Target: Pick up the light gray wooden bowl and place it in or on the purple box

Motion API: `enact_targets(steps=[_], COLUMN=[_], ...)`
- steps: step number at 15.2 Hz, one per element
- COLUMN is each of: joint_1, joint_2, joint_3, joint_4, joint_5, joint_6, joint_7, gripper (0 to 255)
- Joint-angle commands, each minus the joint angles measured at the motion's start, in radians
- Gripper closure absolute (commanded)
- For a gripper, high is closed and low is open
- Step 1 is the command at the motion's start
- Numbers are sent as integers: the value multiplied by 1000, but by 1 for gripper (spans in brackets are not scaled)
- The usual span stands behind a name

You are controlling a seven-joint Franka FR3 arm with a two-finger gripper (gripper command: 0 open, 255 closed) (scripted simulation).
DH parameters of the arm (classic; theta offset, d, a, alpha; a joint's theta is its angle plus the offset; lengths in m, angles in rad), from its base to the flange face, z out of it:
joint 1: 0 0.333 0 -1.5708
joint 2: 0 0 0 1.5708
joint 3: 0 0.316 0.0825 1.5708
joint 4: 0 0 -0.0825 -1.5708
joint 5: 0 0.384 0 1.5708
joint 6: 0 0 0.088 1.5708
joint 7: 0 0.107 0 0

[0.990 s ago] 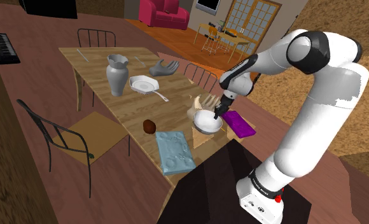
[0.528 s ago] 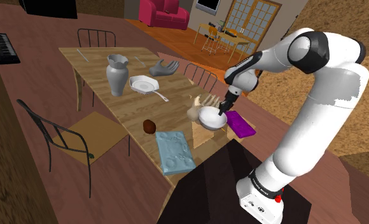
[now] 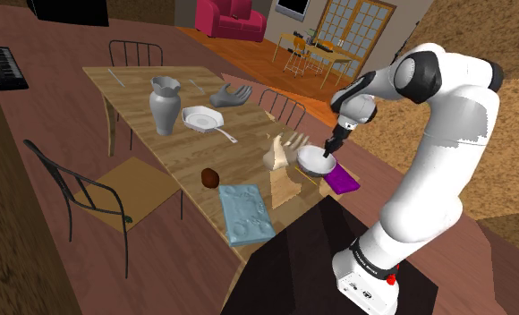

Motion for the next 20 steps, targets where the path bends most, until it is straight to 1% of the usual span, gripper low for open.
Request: enact_targets(steps=[1,7,13,17,19,20], joint_1=[-45,-176,-323,-435,-501,-538], joint_2=[51,187,348,481,563,612], joint_3=[-4,-8,2,16,27,33], joint_4=[71,291,574,821,979,1075], joint_5=[15,41,65,79,86,89], joint_6=[-32,-144,-279,-390,-460,-501], joint_7=[-47,-145,-212,-235,-237,-234], gripper=[255,255,255,255,255,255])
